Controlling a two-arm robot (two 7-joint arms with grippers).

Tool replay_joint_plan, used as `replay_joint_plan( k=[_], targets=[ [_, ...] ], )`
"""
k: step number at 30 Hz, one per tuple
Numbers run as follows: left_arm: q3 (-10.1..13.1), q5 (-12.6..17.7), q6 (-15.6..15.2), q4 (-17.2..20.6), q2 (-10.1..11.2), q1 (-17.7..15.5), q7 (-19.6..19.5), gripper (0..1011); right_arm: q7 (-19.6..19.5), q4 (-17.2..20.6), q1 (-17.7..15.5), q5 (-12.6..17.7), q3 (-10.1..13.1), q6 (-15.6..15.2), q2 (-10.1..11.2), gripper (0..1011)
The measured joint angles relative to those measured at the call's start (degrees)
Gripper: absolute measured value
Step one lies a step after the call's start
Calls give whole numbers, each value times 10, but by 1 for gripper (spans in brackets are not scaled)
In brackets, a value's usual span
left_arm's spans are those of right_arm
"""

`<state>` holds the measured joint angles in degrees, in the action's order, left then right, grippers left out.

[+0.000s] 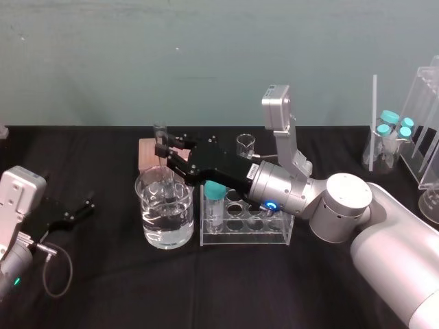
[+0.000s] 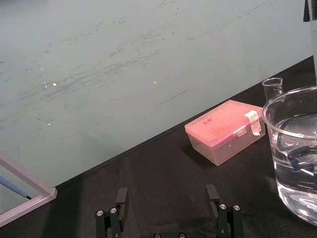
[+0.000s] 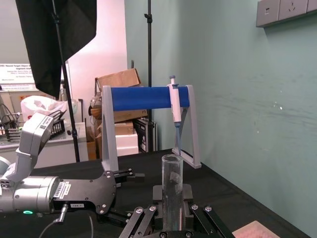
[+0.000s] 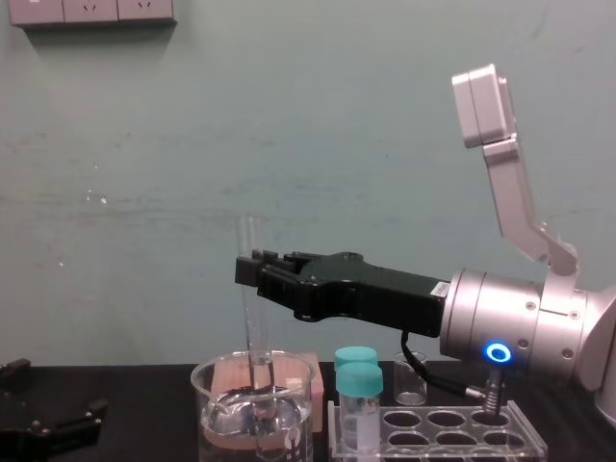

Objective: Hold the test tube with one hand and immerse one end into the beaker, then return it to the test tube rack.

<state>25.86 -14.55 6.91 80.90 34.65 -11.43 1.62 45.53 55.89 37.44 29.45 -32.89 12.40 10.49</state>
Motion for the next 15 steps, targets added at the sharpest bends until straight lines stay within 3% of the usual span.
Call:
replay_joint_plan(
  k=[15],
  targets=[
    [0, 0, 0, 0, 0, 0, 0, 1000, 3, -2, 1, 0, 0, 0, 0, 223]
  ],
)
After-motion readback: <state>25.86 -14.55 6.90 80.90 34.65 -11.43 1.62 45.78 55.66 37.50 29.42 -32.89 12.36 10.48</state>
